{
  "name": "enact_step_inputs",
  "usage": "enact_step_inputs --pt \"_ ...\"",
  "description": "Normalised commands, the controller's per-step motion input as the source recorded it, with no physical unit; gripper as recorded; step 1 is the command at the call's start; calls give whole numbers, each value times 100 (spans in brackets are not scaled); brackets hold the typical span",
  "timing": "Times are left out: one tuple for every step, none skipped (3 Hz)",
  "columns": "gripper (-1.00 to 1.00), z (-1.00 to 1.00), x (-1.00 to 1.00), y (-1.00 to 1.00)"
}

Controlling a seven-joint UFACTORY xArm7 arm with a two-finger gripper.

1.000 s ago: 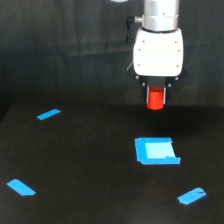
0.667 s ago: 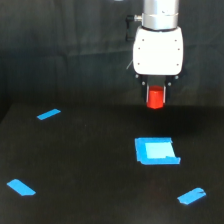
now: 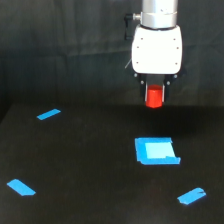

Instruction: Pick up the red object from the table

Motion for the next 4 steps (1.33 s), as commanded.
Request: enact_step_inputs --pt "-98 1 -5 -3" --pt "-100 13 -8 -11" --pt "-100 14 -16 -10" --pt "-93 12 -7 2"
